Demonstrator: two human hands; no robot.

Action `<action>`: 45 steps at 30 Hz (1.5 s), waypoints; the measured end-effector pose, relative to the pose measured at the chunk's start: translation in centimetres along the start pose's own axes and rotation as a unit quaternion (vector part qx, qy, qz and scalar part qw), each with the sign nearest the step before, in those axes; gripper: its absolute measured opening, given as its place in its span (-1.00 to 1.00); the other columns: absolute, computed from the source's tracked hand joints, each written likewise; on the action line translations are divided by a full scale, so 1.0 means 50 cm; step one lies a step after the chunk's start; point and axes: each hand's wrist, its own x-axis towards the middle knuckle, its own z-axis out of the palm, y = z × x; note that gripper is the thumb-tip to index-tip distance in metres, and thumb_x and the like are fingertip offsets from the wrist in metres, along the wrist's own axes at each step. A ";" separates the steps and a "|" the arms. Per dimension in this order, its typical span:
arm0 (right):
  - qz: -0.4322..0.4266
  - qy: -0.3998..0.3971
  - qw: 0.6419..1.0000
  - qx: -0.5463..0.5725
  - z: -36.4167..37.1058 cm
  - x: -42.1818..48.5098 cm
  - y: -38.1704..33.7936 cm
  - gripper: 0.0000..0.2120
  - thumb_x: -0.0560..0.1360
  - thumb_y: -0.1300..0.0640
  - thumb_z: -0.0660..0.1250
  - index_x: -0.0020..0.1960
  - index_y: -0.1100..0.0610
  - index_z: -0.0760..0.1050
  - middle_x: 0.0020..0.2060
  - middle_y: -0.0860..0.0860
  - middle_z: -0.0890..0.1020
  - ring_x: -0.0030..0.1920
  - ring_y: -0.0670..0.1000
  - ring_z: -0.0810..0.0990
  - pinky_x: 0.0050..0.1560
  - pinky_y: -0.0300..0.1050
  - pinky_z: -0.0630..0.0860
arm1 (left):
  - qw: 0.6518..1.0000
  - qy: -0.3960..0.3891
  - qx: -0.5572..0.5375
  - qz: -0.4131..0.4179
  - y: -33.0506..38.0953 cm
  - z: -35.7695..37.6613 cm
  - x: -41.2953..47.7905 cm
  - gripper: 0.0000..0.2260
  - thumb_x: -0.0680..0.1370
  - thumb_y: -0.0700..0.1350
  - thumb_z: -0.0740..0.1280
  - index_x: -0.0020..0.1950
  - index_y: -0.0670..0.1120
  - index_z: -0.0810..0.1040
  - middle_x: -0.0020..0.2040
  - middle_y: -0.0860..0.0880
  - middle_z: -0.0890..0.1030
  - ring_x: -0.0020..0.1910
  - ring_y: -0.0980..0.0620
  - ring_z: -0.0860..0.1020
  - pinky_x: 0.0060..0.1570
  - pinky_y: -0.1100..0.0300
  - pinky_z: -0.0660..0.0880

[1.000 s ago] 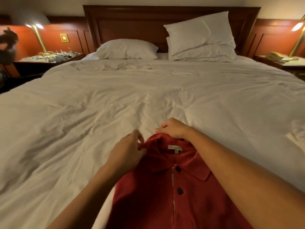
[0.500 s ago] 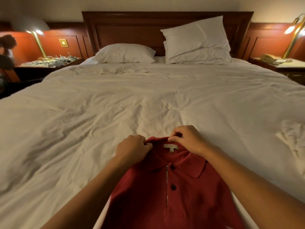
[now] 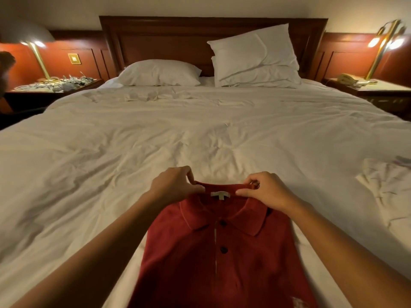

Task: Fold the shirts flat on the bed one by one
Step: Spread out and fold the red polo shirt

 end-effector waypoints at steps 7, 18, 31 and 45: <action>0.026 0.054 0.994 0.090 -0.015 -0.013 0.000 -0.91 0.48 -0.06 0.47 -0.11 -0.06 0.69 -0.21 -0.16 0.70 -0.15 -0.21 0.64 -0.13 -0.38 0.47 | 0.998 0.008 -0.056 -0.036 -0.014 -0.004 0.023 -0.89 0.53 -0.03 0.40 -0.05 -0.05 0.64 -0.11 -0.03 0.68 -0.10 -0.01 0.63 -0.13 0.11 0.53; 0.070 0.041 0.991 0.104 -0.024 -0.083 0.017 -0.70 0.45 0.02 0.51 0.17 -0.06 0.62 -0.12 -0.13 0.69 -0.06 -0.16 0.65 0.05 -0.22 0.55 | 0.983 0.029 -0.178 -0.030 -0.101 0.033 -0.054 -0.91 0.54 0.00 0.45 -0.12 0.01 0.66 -0.26 0.06 0.66 -0.26 0.12 0.61 -0.27 0.26 0.46; 0.147 0.077 0.980 0.111 -0.042 -0.164 0.020 -0.69 0.42 0.22 0.52 0.08 -0.08 0.61 0.01 0.05 0.70 -0.04 -0.02 0.66 0.01 -0.14 0.55 | 0.983 0.001 -0.169 -0.073 -0.133 0.002 -0.098 -0.93 0.58 -0.10 0.41 -0.06 -0.04 0.68 -0.09 -0.05 0.67 0.00 -0.05 0.61 -0.16 0.27 0.43; 0.148 0.140 0.971 0.124 0.013 -0.406 -0.091 -0.56 0.45 -0.08 0.47 0.28 -0.14 0.43 -0.20 -0.15 0.62 -0.25 -0.14 0.62 -0.16 -0.19 0.49 | 0.979 0.116 -0.115 -0.120 -0.029 0.039 -0.344 -0.50 0.55 0.29 0.27 0.40 0.11 0.25 -0.05 -0.10 0.63 -0.01 -0.19 0.61 -0.14 0.04 0.41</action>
